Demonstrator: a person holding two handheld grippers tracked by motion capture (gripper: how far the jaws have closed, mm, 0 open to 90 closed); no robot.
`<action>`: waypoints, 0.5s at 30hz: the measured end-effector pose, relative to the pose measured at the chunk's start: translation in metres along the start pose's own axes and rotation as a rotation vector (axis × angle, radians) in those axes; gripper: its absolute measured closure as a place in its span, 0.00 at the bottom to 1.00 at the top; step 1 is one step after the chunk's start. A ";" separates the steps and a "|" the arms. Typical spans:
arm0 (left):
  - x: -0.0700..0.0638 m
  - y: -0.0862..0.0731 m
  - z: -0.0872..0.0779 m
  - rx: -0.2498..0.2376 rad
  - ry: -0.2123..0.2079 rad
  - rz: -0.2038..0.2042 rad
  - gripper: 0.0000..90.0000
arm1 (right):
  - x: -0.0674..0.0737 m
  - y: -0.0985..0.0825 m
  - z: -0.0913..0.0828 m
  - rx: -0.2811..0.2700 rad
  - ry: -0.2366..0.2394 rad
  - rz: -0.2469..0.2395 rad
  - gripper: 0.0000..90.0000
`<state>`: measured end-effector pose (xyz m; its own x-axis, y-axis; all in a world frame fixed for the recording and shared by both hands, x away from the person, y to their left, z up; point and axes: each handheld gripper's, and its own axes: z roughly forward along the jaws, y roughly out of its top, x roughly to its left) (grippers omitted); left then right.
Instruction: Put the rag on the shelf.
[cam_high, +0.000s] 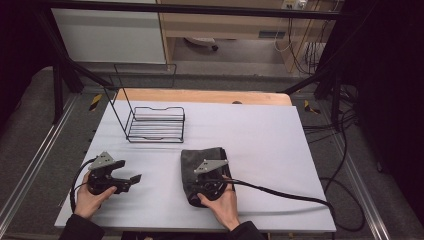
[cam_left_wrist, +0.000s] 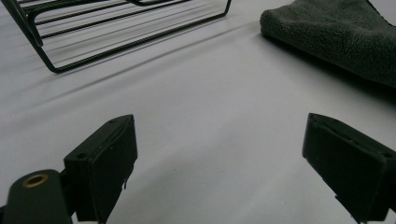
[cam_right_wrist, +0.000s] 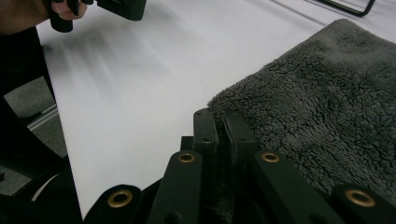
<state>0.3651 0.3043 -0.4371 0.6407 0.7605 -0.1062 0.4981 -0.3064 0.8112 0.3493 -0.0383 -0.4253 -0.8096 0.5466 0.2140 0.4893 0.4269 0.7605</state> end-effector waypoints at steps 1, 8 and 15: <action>0.000 0.000 0.000 0.000 -0.001 0.000 0.11 | 0.001 0.001 0.002 -0.001 0.001 -0.001 0.95; 0.000 0.000 0.000 0.003 -0.001 0.000 0.11 | 0.007 0.002 0.013 0.007 0.004 0.004 0.95; 0.000 0.000 0.000 0.004 -0.002 0.000 0.11 | 0.008 -0.006 0.023 0.012 0.034 0.007 0.85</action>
<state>0.3651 0.3040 -0.4374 0.6418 0.7593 -0.1078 0.5006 -0.3084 0.8089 0.3475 -0.0202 -0.4419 -0.8162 0.5254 0.2402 0.4991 0.4318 0.7513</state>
